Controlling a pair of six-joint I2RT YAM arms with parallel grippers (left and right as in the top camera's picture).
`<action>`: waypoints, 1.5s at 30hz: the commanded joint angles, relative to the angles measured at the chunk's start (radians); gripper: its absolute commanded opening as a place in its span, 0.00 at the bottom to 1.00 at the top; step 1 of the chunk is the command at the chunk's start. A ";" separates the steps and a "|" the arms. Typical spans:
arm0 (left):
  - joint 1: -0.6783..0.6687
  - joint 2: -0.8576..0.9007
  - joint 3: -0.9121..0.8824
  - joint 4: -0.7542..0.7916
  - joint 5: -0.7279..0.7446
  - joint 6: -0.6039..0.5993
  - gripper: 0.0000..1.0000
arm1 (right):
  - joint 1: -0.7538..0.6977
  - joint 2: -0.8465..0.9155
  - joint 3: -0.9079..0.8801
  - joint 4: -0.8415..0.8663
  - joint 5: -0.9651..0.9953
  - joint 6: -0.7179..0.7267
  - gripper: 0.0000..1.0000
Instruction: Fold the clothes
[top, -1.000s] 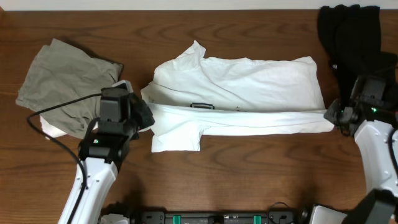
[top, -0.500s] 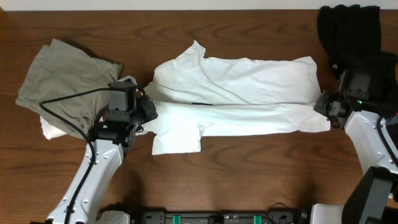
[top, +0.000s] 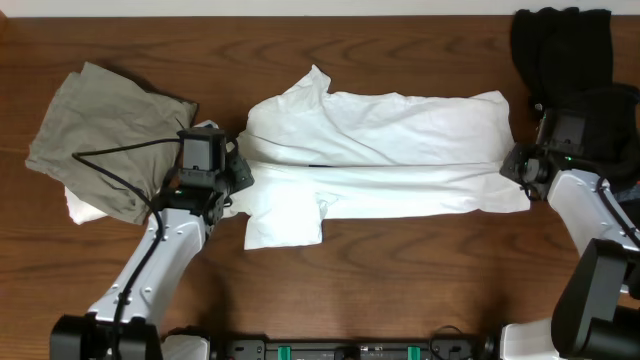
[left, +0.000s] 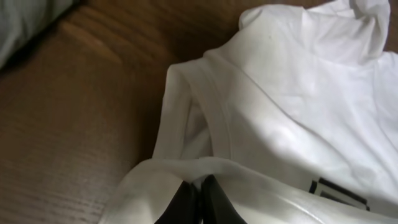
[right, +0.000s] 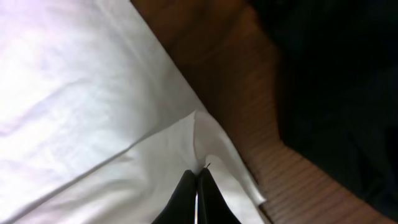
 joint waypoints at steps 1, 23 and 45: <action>-0.002 0.023 0.022 0.029 -0.043 0.017 0.06 | 0.011 0.028 0.011 0.019 0.029 0.005 0.01; -0.002 0.129 0.022 0.103 -0.044 0.017 0.12 | 0.010 0.119 0.011 0.157 0.029 0.027 0.04; -0.003 -0.151 0.022 -0.169 -0.029 0.053 0.33 | 0.010 0.093 0.012 0.089 -0.024 -0.024 0.21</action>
